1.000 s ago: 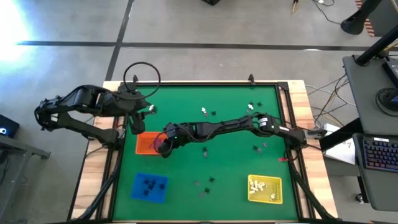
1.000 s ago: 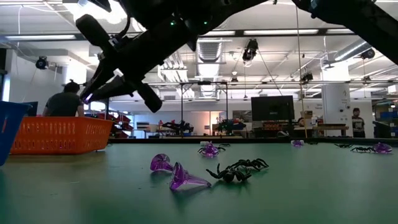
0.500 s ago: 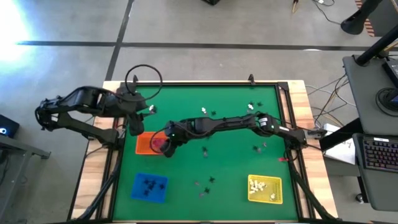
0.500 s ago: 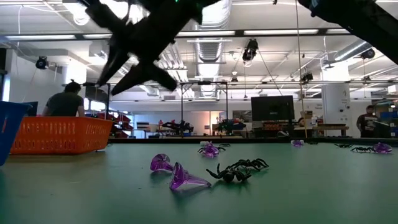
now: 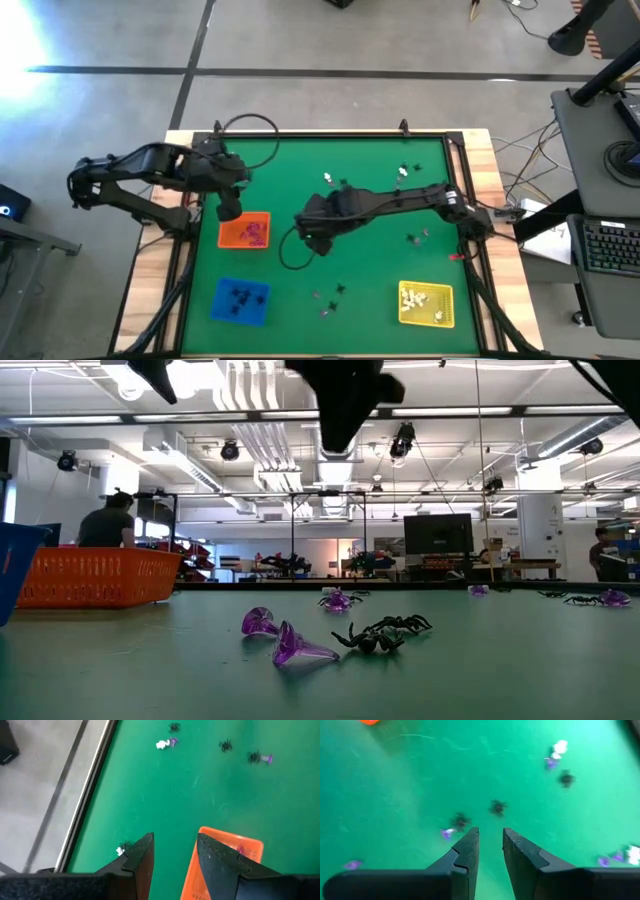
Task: Sort Halloween decoration
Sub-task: Put the black spider toy into the blue bin
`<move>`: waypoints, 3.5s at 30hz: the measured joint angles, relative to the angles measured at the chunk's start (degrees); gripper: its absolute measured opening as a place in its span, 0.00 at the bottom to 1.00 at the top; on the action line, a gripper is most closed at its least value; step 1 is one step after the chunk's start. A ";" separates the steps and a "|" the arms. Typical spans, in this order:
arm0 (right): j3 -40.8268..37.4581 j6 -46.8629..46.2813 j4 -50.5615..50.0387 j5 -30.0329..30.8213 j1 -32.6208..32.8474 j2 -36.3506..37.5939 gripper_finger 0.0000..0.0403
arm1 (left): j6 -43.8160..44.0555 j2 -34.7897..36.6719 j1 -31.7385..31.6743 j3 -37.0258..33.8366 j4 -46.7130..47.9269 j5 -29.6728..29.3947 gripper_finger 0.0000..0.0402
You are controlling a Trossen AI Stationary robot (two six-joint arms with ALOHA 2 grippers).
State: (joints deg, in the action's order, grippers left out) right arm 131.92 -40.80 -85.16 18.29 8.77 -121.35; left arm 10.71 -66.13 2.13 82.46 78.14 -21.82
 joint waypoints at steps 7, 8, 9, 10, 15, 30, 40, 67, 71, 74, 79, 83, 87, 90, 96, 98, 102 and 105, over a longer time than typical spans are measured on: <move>-2.75 -1.58 -1.68 3.00 0.60 5.38 0.19 | -3.92 -4.14 0.00 0.00 -0.32 -4.87 0.33; -3.55 -1.43 -1.65 3.01 0.57 6.05 0.19 | -4.01 -4.39 -0.04 0.00 -0.34 -6.22 0.33; -4.50 -1.14 -1.58 3.11 0.57 6.75 0.19 | -4.05 -4.72 -0.08 0.00 -0.30 -7.66 0.33; -5.49 -0.67 -1.59 3.19 0.58 7.59 0.19 | -4.04 -4.90 -0.11 0.00 -0.24 -8.83 0.33; -11.31 1.04 -1.43 4.35 0.57 13.79 0.18 | -4.06 -4.17 -1.29 -0.07 -0.05 -11.98 0.33; -41.55 7.44 11.58 4.34 -6.81 37.73 0.17 | -2.85 -1.27 -10.30 -0.07 -0.76 -13.73 0.33; -62.74 4.08 26.33 4.34 -23.41 50.03 0.17 | -0.83 -1.31 -13.31 -0.08 -1.15 -13.65 0.33; -76.30 4.87 36.65 -6.77 -55.38 37.58 0.29 | -6.06 -1.31 -13.40 -0.09 -0.71 -13.14 0.33; -75.13 5.49 36.69 -6.74 -55.32 32.69 0.31 | -7.15 -1.29 -13.40 -0.09 -0.71 -13.14 0.33; -74.67 5.51 36.51 -6.29 -55.34 30.03 0.32 | -7.23 -1.29 -13.39 -0.09 -0.71 -13.14 0.33; -74.23 5.56 36.43 -4.47 -55.32 28.09 0.34 | -7.23 -1.29 -13.40 -0.09 -0.71 -13.14 0.33; -74.17 5.56 36.16 -3.13 -55.92 27.56 0.34 | -7.23 -1.29 -13.40 -0.09 -0.70 -13.13 0.33; -74.23 5.72 36.20 -3.50 -57.41 27.00 0.34 | -7.23 -1.29 -13.40 -0.09 -0.71 -13.14 0.33; -74.23 5.78 36.21 -3.72 -58.42 26.52 0.34 | -7.23 -1.29 -13.39 -0.09 -0.71 -13.13 0.33; -74.16 6.49 37.18 -7.04 -60.46 24.95 0.34 | -7.25 -1.29 -13.40 -0.09 -0.71 -13.11 0.33; -74.06 6.96 37.35 -7.40 -60.76 24.19 0.34 | -7.25 -1.29 -13.40 -0.09 -0.71 -13.11 0.33; -74.06 7.41 37.42 -7.32 -60.80 23.37 0.34 | -7.25 -1.27 -13.39 -0.08 -0.71 -13.11 0.33; -74.08 7.70 37.61 -7.37 -60.80 23.62 0.32 | -7.25 -1.27 -13.40 -0.09 -0.71 -13.11 0.33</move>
State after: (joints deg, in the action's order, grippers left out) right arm 57.84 -33.10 -47.55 10.93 -52.03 -97.73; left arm 3.46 -67.40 -11.27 82.37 77.43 -34.94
